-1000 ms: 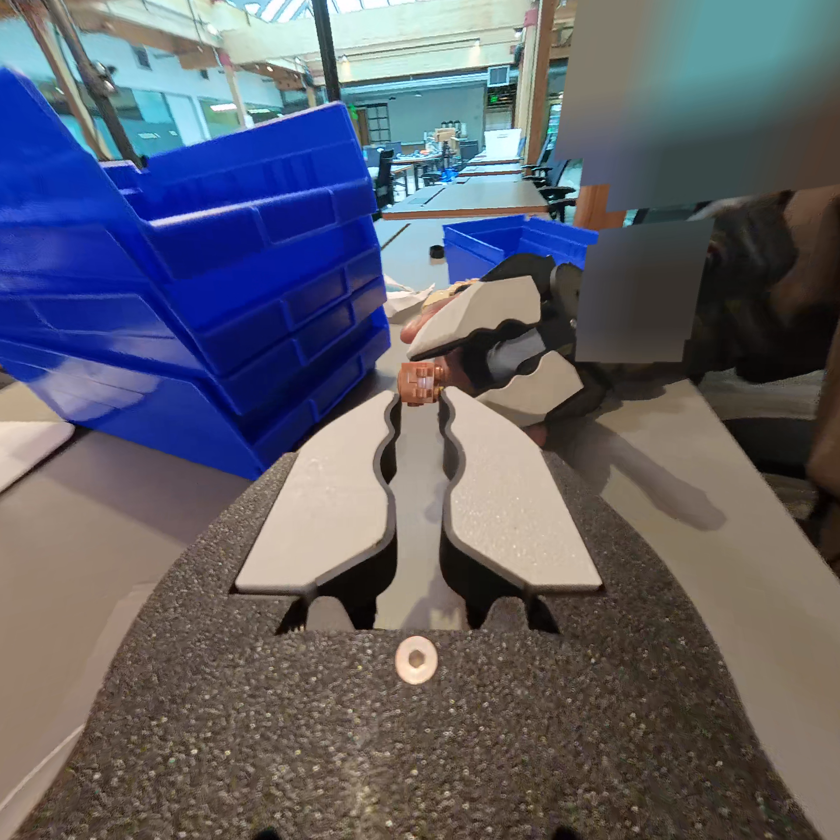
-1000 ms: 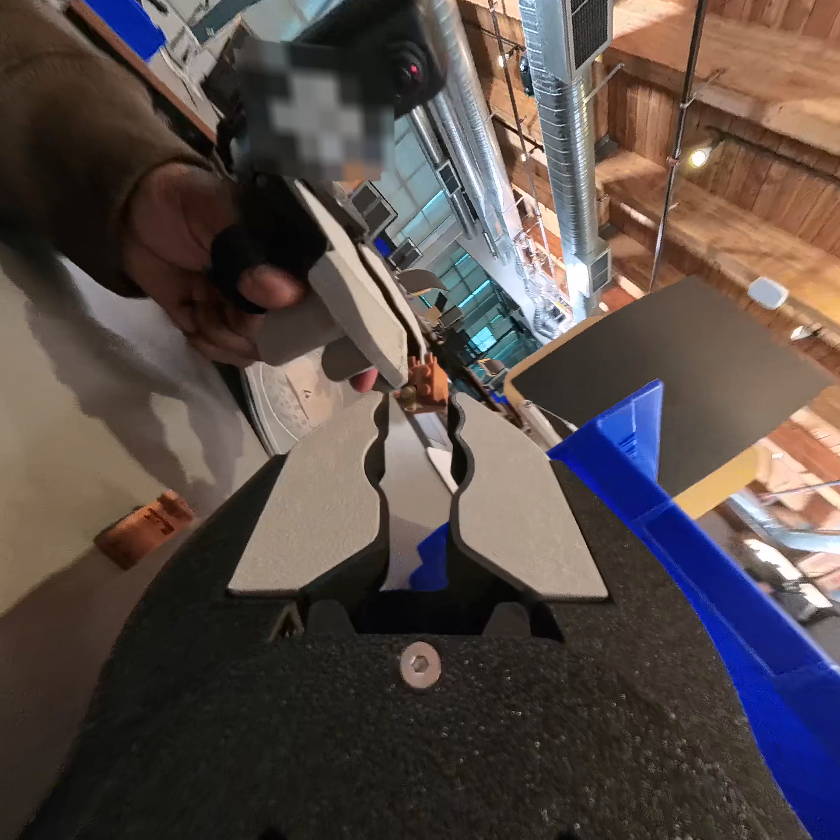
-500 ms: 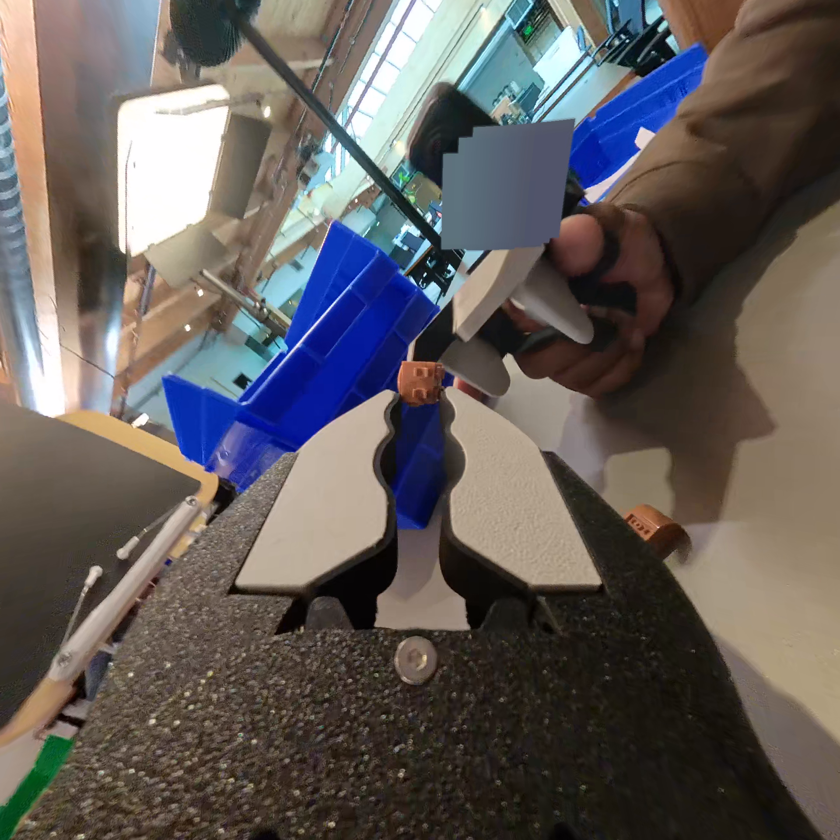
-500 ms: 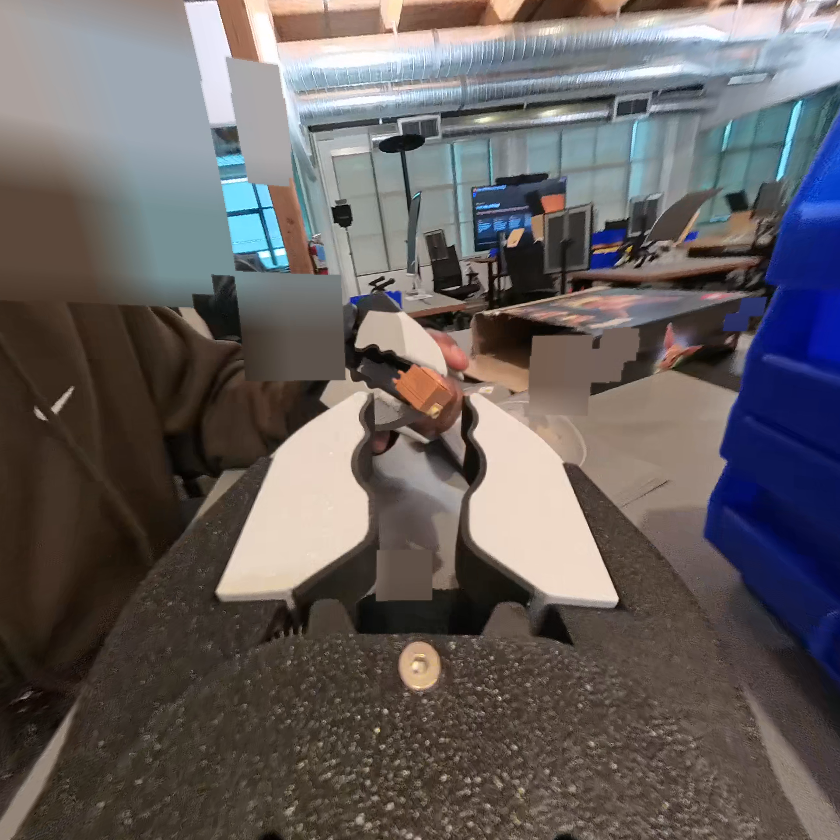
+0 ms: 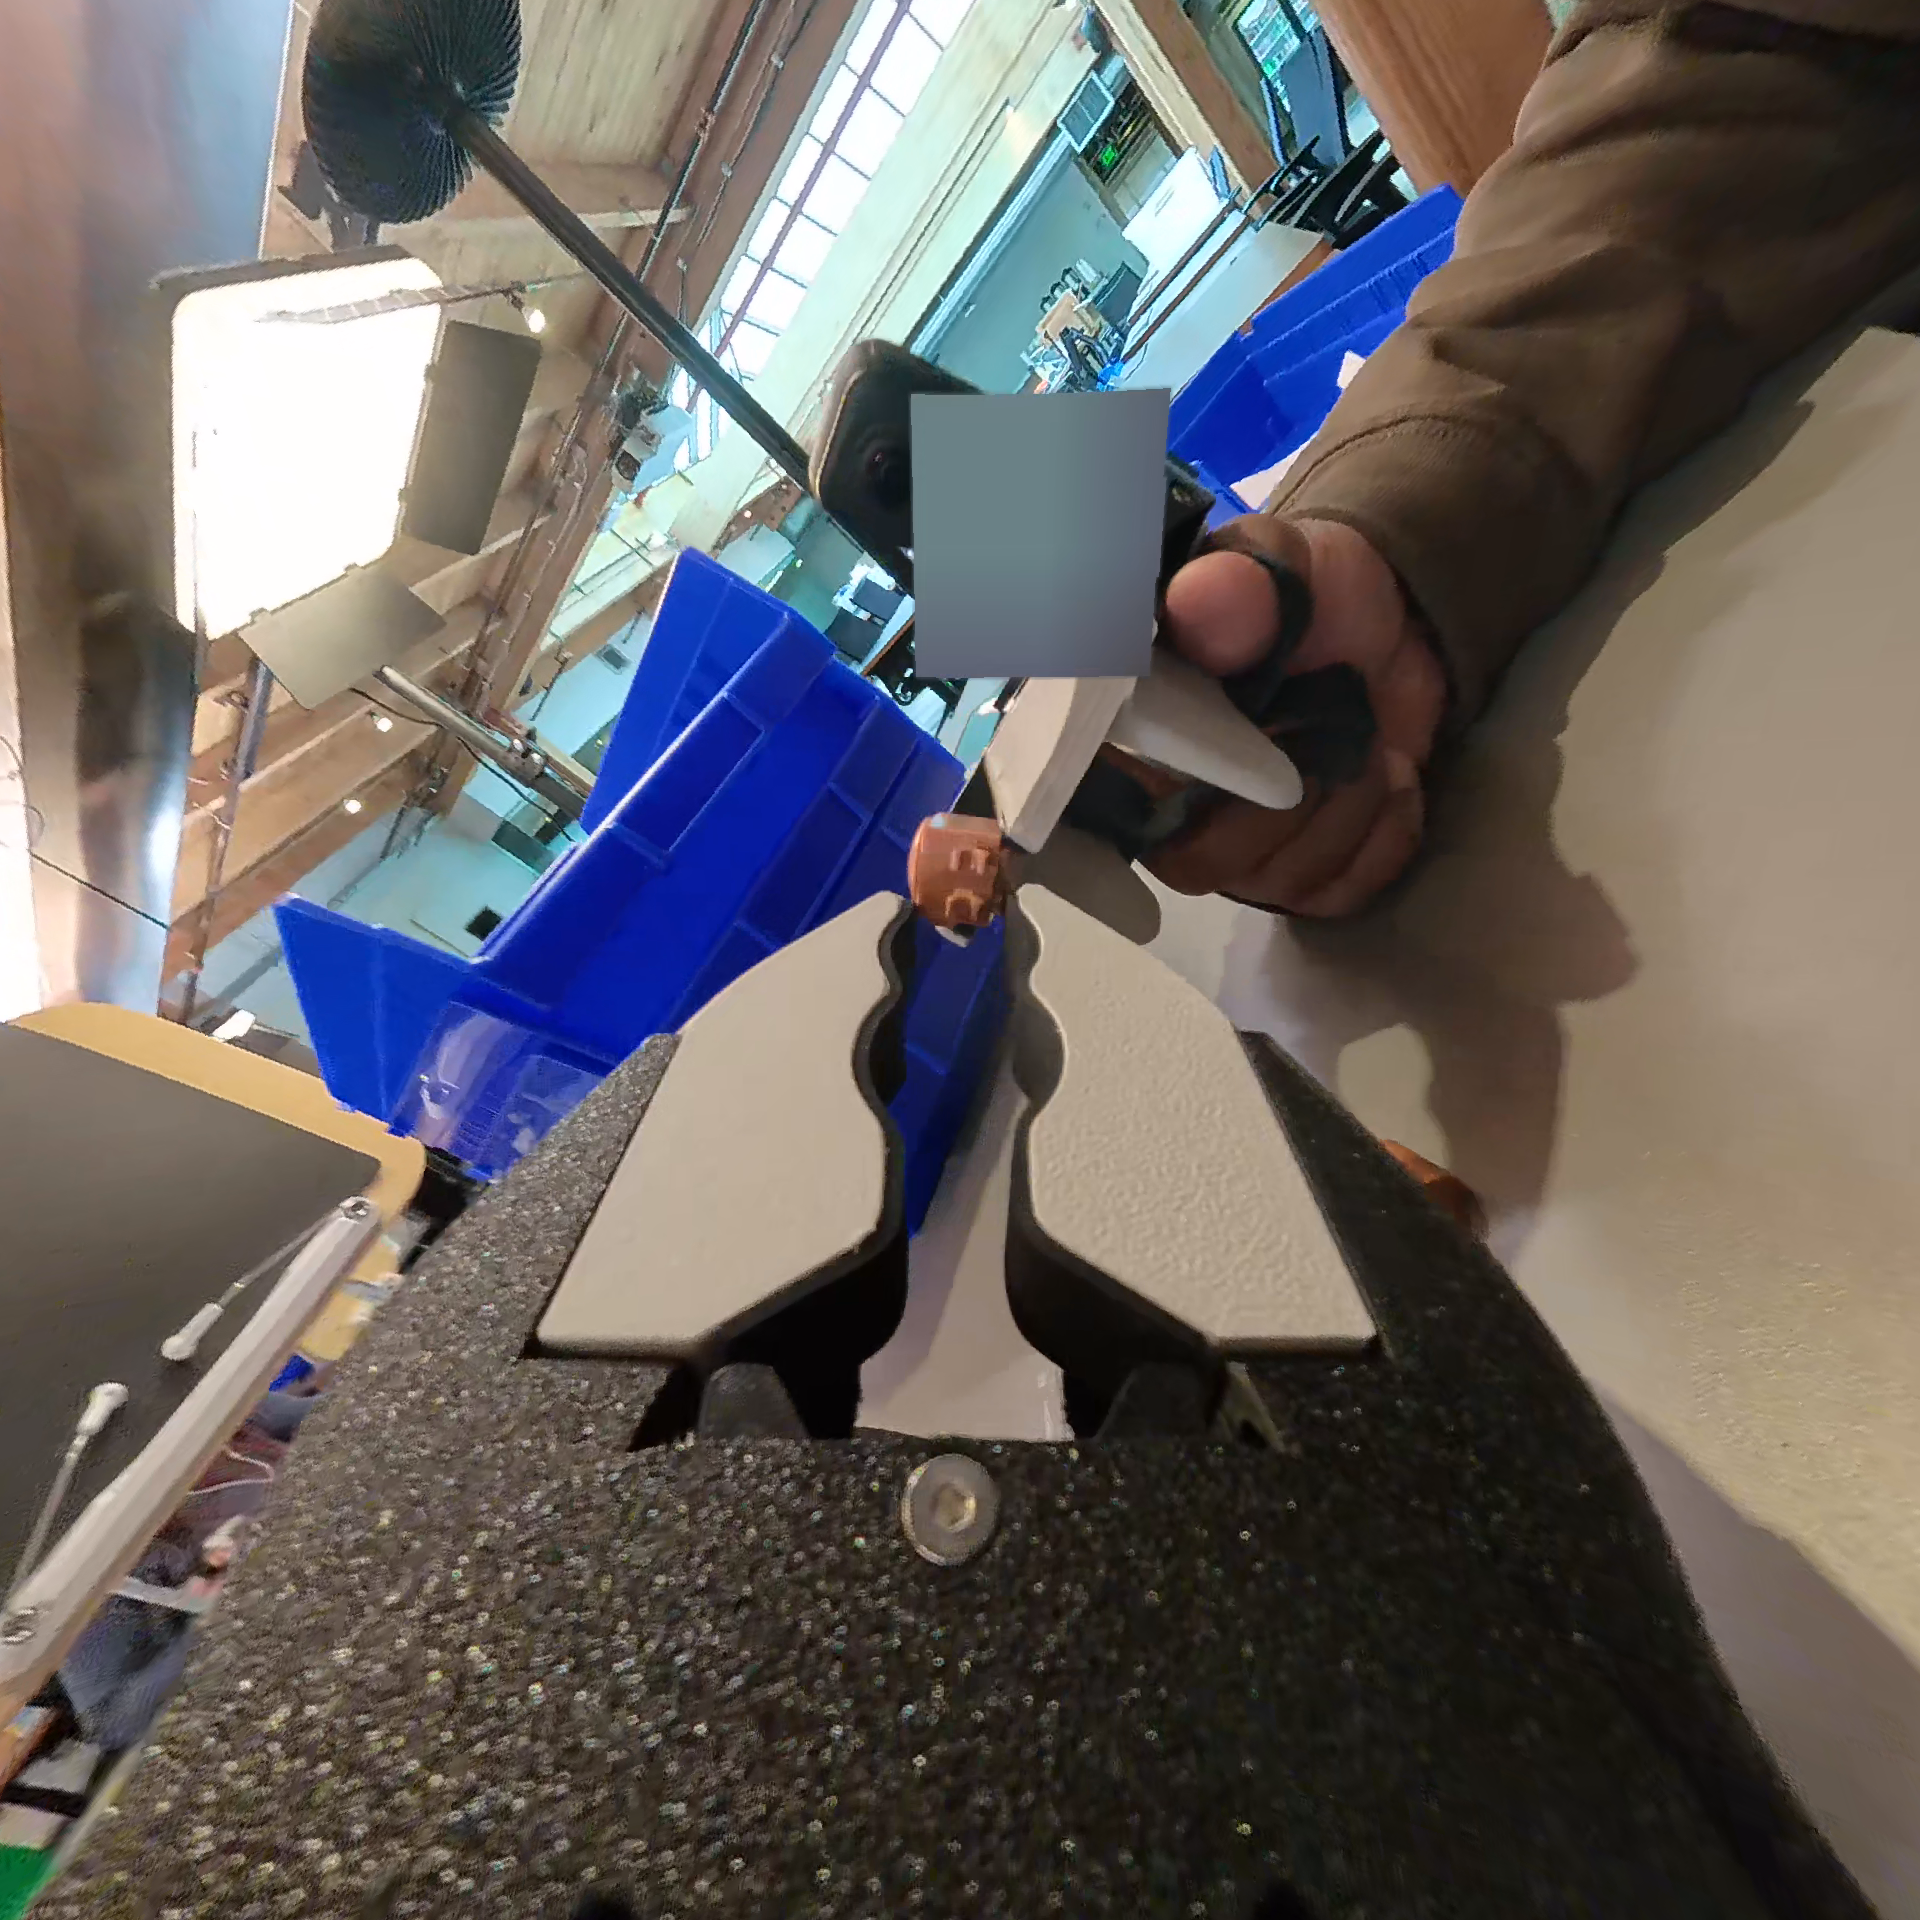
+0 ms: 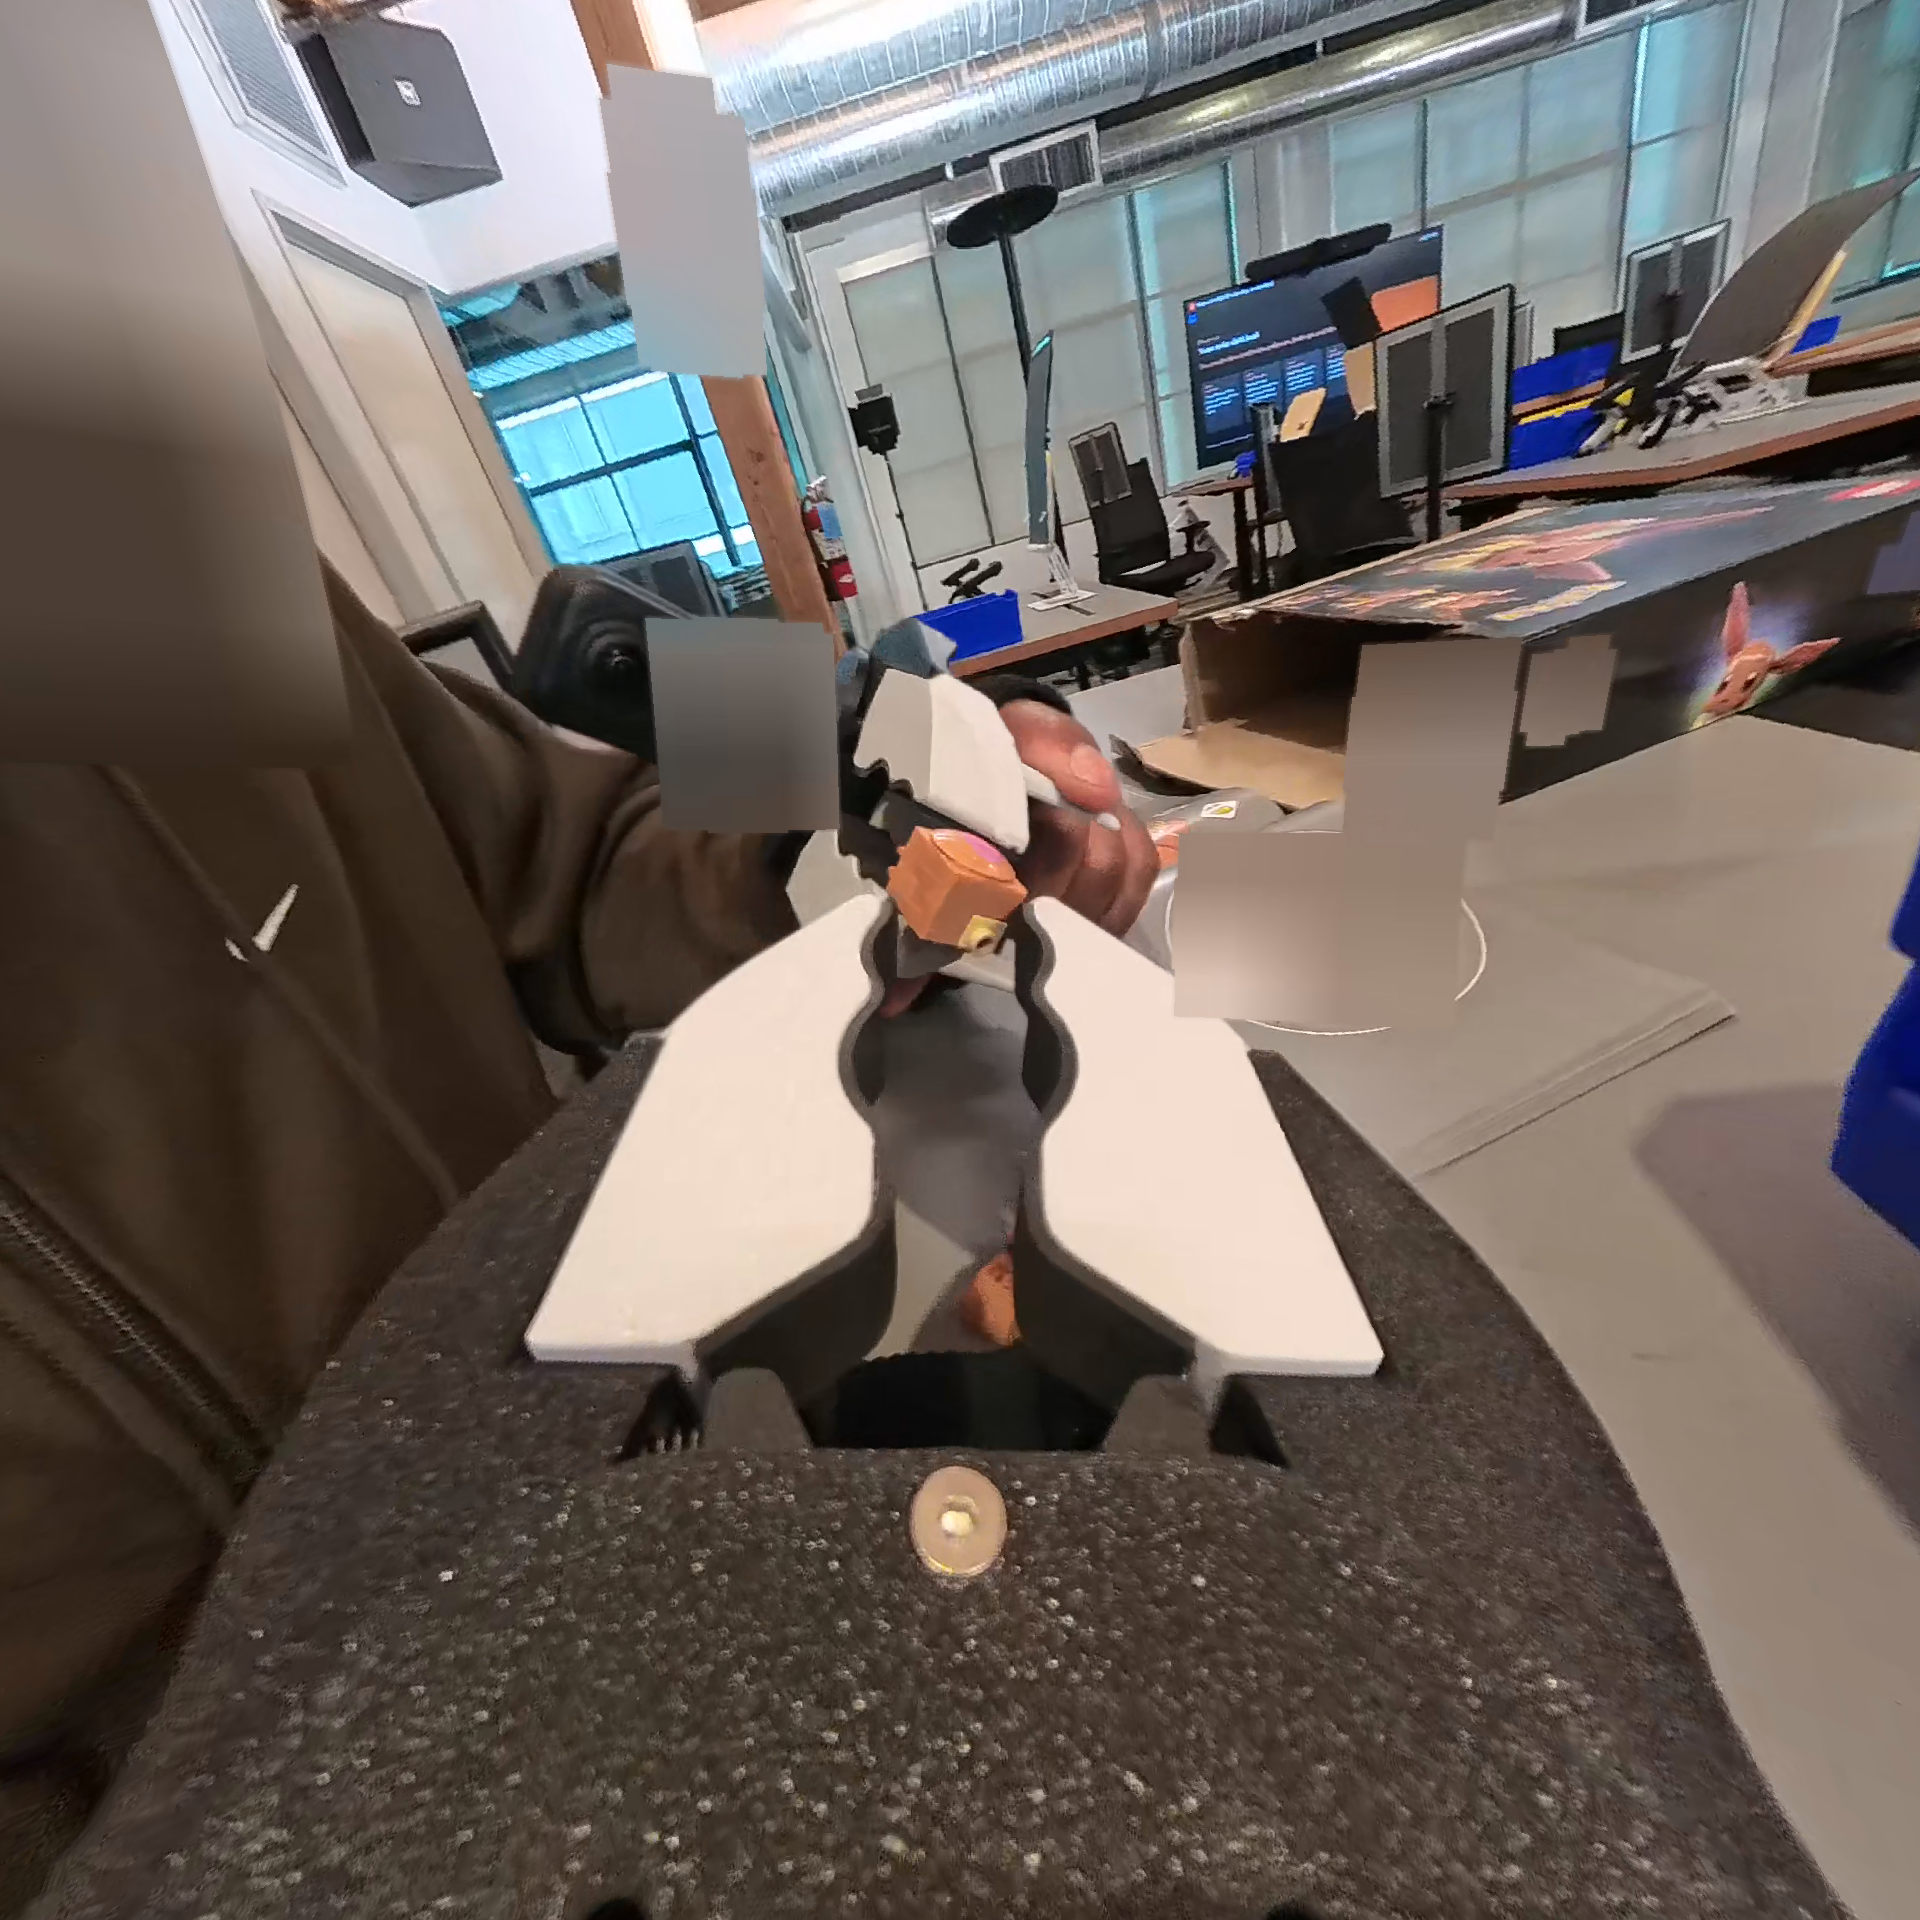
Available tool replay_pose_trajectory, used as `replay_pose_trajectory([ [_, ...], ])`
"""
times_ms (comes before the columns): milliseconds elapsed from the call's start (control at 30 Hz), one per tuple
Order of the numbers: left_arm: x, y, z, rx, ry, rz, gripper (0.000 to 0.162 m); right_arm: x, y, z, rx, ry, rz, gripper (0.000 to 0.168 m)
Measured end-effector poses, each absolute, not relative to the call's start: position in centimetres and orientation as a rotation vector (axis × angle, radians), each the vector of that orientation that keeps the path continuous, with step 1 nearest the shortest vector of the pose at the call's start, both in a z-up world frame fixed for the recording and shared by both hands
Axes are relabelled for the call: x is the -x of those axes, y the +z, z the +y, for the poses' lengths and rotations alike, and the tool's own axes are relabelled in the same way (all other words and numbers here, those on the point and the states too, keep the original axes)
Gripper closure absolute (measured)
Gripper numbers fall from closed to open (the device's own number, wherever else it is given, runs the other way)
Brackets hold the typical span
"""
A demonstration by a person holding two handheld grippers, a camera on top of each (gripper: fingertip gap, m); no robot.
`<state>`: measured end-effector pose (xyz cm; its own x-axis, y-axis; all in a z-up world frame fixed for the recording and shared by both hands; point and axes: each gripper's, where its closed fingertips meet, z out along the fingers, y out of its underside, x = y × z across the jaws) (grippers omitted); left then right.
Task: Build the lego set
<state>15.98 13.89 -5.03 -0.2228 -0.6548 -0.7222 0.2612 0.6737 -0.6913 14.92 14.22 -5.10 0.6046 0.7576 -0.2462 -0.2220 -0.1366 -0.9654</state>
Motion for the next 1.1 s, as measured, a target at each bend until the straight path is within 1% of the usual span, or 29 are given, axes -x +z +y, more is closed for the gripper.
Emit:
replay_pose_trajectory([
  [300,-16.1,-5.0,14.4,0.466,-0.998,1.6,0.146,-16.2,-4.4,14.7,1.442,0.774,-0.438,0.148],
  [400,-16.1,-4.4,14.7,0.631,-1.215,1.591,0.145,-16.6,-4.3,14.9,1.432,0.679,-0.445,0.147],
  [533,-16.2,-3.1,15.1,0.925,-1.652,1.506,0.135,-16.6,-4.5,15.0,1.418,0.515,-0.496,0.148],
  [633,-16.3,-3.1,14.9,1.035,-1.835,1.466,0.134,-16.6,-4.7,15.1,1.41,0.401,-0.528,0.148],
  [800,-16.7,-4.7,13.9,1.109,-1.826,1.544,0.132,-16.3,-4.9,15.1,1.382,0.226,-0.61,0.148],
  [833,-16.8,-4.8,13.8,1.113,-1.821,1.55,0.134,-16.1,-5.0,15.1,1.375,0.196,-0.629,0.148],
  [900,-16.7,-5.0,13.4,1.092,-1.809,1.57,0.144,-16.0,-5.2,15.2,1.374,0.123,-0.656,0.148],
  [1000,-16.9,-5.4,13.7,1.073,-1.691,1.602,0.144,-16.1,-5.6,15.3,1.388,0.073,-0.681,0.147],
  [1100,-17.0,-5.9,14.6,1.014,-1.476,1.645,0.144,-16.2,-5.7,15.2,1.384,0.066,-0.718,0.144],
])
